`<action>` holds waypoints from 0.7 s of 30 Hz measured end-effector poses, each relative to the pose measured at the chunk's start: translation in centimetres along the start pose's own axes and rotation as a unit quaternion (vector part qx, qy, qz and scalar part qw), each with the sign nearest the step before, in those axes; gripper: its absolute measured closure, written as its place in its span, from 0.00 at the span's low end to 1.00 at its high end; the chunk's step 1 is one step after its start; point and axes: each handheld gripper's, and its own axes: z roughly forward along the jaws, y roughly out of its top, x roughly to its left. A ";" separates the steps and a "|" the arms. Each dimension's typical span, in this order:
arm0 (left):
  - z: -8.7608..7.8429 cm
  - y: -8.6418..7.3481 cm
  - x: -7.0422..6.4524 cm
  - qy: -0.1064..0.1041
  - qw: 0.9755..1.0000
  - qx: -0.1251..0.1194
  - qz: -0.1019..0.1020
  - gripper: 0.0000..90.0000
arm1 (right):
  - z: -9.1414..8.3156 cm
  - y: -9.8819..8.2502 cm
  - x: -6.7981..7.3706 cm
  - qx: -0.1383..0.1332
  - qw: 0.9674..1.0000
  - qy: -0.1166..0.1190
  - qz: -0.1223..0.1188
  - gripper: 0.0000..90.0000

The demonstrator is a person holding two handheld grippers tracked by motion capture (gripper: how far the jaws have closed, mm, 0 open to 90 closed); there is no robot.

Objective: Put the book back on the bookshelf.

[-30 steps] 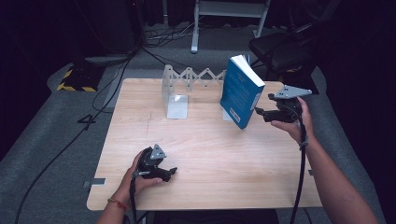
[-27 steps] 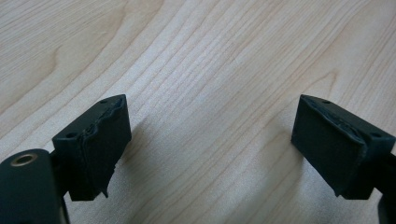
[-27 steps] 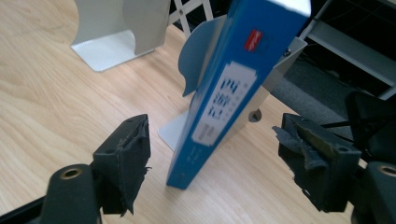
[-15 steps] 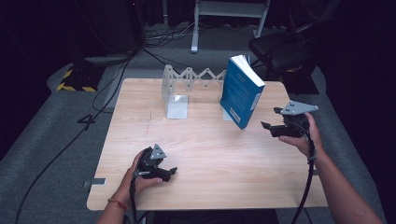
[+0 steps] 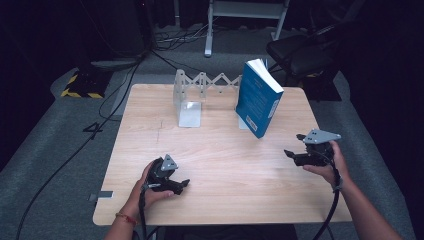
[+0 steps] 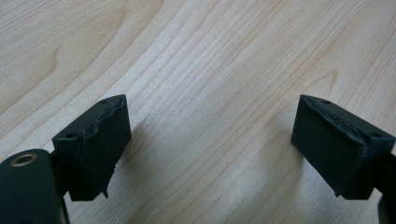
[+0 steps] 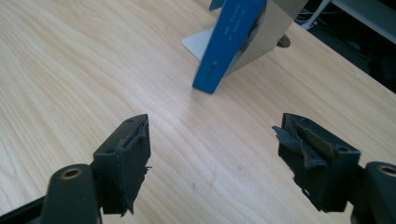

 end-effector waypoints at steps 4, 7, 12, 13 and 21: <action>0.0 0.0 0.0 0.000 1.000 0.000 0.000 0.14 | 0.1 -1.6 0.3 0.011 1.000 0.000 0.001 0.29; 0.0 0.0 0.0 0.000 1.000 0.000 0.000 0.14 | 0.4 -3.2 0.5 0.025 1.000 0.006 0.005 0.29; 0.0 0.0 0.0 0.000 1.000 0.000 0.000 0.14 | 0.6 -5.8 0.5 0.041 0.999 0.012 0.012 0.28; 0.0 0.0 0.0 0.000 1.000 0.000 0.000 0.14 | 0.6 -6.5 0.5 0.045 0.999 0.011 0.016 0.28; 0.0 0.0 0.0 0.000 1.000 0.000 0.000 0.14 | 0.4 -10.6 0.5 0.039 0.997 0.035 0.060 0.27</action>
